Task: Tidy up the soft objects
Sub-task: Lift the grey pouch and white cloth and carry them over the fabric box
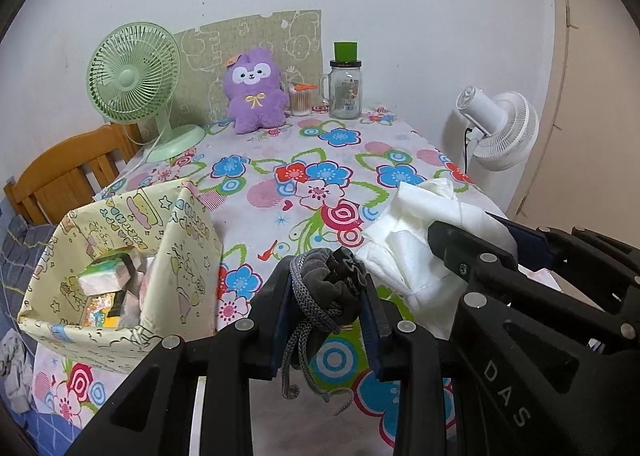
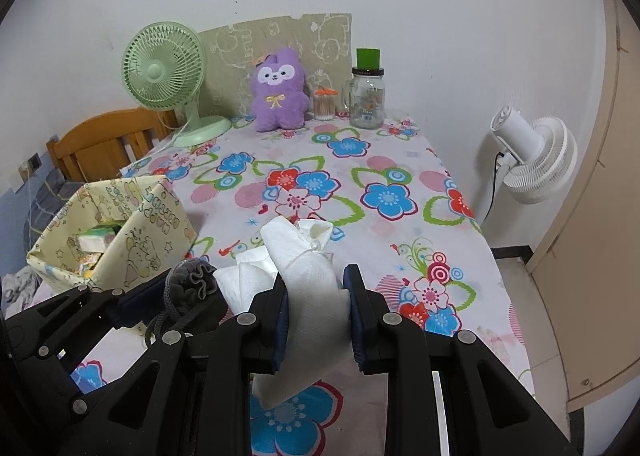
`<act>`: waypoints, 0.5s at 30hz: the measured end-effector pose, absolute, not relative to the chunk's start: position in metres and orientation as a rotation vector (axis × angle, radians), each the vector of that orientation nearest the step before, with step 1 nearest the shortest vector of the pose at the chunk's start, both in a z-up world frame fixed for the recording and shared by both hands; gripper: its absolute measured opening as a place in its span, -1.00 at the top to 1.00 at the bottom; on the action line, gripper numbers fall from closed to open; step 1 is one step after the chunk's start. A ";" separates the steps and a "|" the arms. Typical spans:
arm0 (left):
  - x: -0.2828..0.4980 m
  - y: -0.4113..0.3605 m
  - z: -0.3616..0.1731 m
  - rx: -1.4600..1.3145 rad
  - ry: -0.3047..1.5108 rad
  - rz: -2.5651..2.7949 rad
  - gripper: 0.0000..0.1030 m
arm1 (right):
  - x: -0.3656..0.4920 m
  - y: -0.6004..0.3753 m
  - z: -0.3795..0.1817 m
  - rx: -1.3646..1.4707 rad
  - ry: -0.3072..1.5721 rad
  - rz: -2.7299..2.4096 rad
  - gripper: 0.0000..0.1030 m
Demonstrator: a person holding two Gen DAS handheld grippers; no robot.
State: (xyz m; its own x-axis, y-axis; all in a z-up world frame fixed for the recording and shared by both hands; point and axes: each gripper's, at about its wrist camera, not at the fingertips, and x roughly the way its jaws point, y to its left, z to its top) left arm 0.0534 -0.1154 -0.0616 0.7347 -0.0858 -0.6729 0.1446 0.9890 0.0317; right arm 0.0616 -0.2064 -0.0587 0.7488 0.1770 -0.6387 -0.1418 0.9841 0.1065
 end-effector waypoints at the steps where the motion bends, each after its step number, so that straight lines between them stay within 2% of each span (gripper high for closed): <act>1: 0.053 -0.115 -0.060 0.085 0.733 -0.127 0.39 | 0.061 -0.206 -0.057 0.052 0.703 0.174 0.45; 15: 0.051 -0.094 -0.032 0.085 0.703 -0.125 0.39 | 0.057 -0.189 -0.030 0.047 0.677 0.187 0.45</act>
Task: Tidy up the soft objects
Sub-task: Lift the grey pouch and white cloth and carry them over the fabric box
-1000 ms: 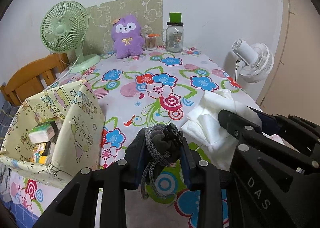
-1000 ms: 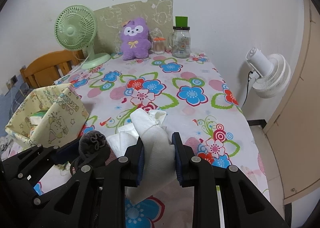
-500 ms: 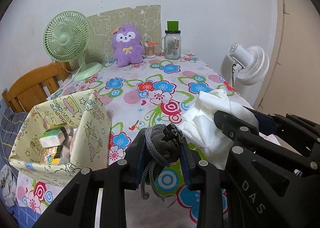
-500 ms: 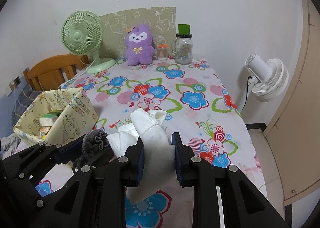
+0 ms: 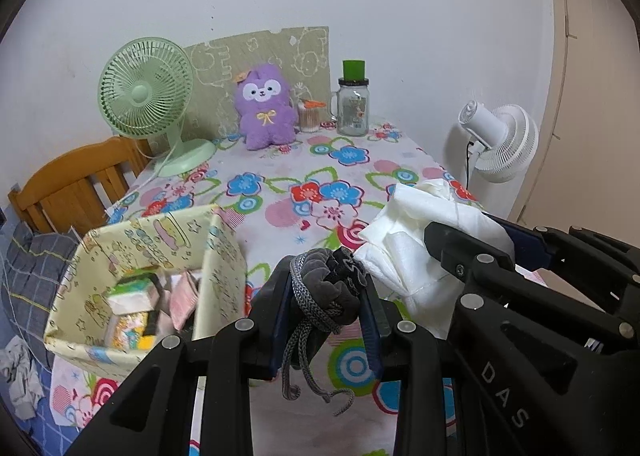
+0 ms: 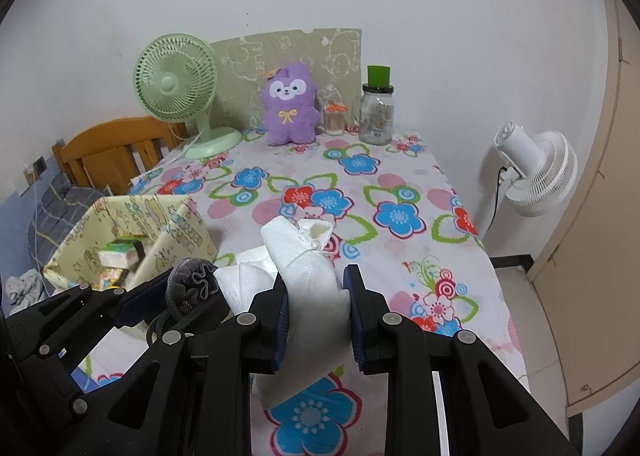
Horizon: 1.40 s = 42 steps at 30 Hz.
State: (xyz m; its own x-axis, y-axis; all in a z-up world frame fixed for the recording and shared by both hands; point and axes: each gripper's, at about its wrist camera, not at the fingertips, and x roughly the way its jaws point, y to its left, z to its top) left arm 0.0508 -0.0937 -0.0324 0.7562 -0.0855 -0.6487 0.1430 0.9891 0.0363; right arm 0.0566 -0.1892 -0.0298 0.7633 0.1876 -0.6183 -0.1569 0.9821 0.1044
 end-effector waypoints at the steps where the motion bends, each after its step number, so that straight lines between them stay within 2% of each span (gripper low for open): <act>1: 0.052 -0.092 -0.031 0.085 0.701 -0.123 0.39 | 0.057 -0.188 -0.028 0.048 0.675 0.189 0.45; 22: 0.066 -0.033 -0.010 0.078 0.684 -0.091 0.39 | 0.074 -0.128 0.000 0.023 0.660 0.237 0.45; 42: 0.081 0.025 -0.018 0.060 0.703 -0.057 0.39 | 0.092 -0.068 0.002 -0.023 0.667 0.286 0.45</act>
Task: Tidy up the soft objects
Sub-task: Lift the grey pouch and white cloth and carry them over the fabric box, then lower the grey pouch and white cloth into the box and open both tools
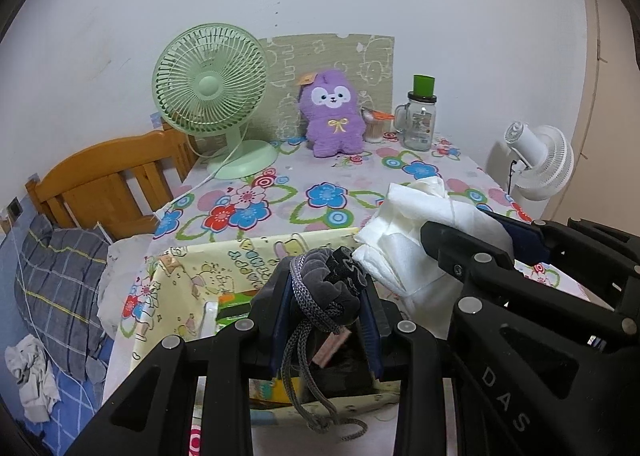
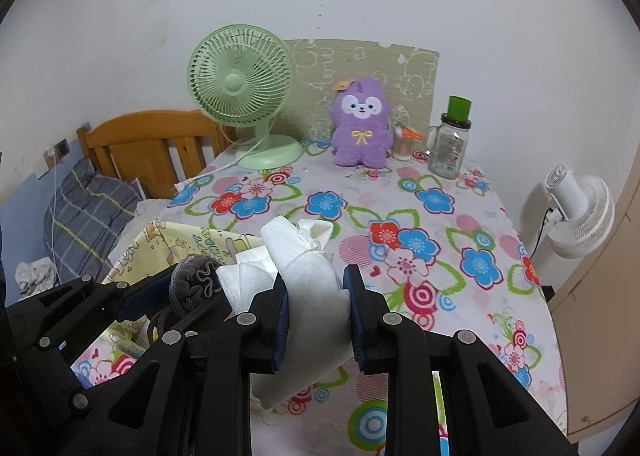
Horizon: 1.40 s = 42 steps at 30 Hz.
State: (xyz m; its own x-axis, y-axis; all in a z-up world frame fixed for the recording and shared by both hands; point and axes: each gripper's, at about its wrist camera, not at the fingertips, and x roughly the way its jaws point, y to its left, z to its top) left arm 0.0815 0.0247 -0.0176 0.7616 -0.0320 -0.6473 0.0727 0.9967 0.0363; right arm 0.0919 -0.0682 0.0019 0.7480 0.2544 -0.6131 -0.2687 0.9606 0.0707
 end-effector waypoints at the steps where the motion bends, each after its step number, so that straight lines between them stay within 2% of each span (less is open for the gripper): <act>1: 0.083 0.028 -0.019 0.059 0.706 -0.056 0.39 | 0.093 -0.066 0.002 -0.024 0.669 0.288 0.45; 23: 0.107 0.084 -0.053 0.045 0.801 -0.002 0.37 | 0.123 -0.010 -0.018 -0.022 0.730 0.390 0.45; 28: 0.111 0.093 -0.061 0.057 0.816 0.042 0.31 | 0.128 0.004 -0.024 -0.036 0.745 0.426 0.45; 32: 0.113 0.098 -0.066 0.058 0.828 0.057 0.19 | 0.133 0.013 -0.029 -0.043 0.756 0.451 0.45; 34: 0.114 0.101 -0.068 0.058 0.834 0.069 0.05 | 0.134 0.018 -0.031 -0.047 0.759 0.465 0.44; 36: 0.115 0.104 -0.070 0.050 0.839 0.082 -0.20 | 0.135 0.021 -0.032 -0.052 0.761 0.470 0.42; 39: 0.115 0.109 -0.072 0.037 0.846 0.082 -0.31 | 0.137 0.025 -0.033 -0.060 0.761 0.478 0.38; 42: 0.113 0.109 -0.072 0.032 0.858 0.057 -0.40 | 0.139 0.027 -0.035 -0.048 0.764 0.499 0.24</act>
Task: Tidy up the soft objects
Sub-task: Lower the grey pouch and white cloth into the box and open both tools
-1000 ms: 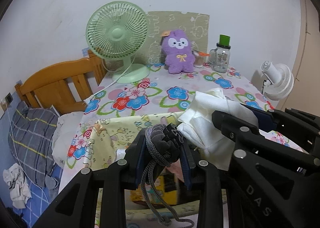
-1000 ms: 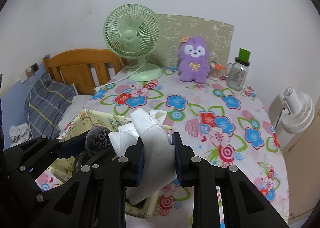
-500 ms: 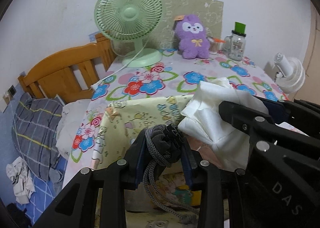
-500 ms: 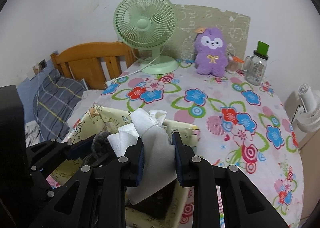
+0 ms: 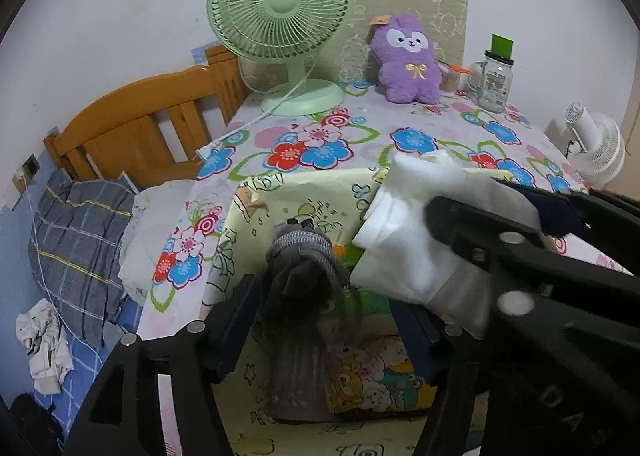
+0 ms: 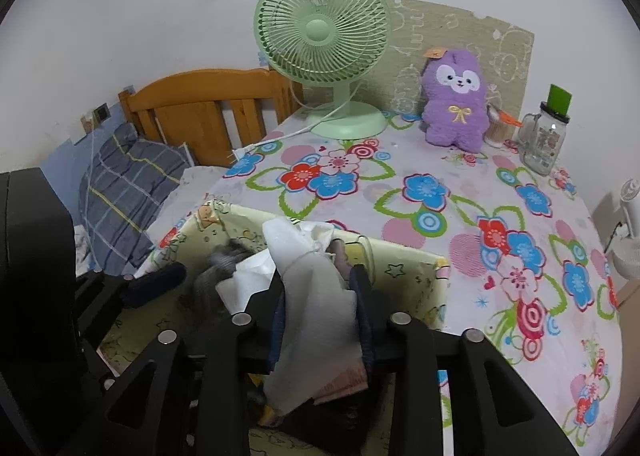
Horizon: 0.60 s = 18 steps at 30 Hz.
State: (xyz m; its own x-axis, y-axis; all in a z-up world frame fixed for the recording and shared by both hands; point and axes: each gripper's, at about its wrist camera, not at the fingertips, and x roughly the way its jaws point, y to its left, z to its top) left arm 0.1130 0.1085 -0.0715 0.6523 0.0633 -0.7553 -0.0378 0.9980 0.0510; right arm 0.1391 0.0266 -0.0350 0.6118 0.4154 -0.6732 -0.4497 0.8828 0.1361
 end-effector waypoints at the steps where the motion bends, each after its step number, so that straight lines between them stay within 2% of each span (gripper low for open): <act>1: 0.112 0.108 -0.071 0.031 0.857 0.050 -0.43 | 0.139 0.027 -0.035 -0.053 0.761 0.499 0.16; 7: 0.106 0.106 -0.064 0.031 0.831 0.034 -0.63 | 0.135 0.028 -0.035 -0.079 0.733 0.501 -0.40; 12: 0.102 0.104 -0.062 0.031 0.825 0.029 -0.67 | 0.131 0.025 -0.032 -0.084 0.708 0.487 -0.72; 18: 0.093 0.097 -0.058 0.037 0.807 0.017 -0.69 | 0.120 0.024 -0.030 -0.109 0.695 0.478 -0.80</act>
State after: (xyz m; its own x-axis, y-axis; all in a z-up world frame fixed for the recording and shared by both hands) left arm 0.0932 0.0975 -0.0579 0.6916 0.0294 -0.7217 -0.0015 0.9992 0.0392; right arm 0.1204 0.0235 -0.0303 0.6649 0.3871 -0.6388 -0.4584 0.8867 0.0601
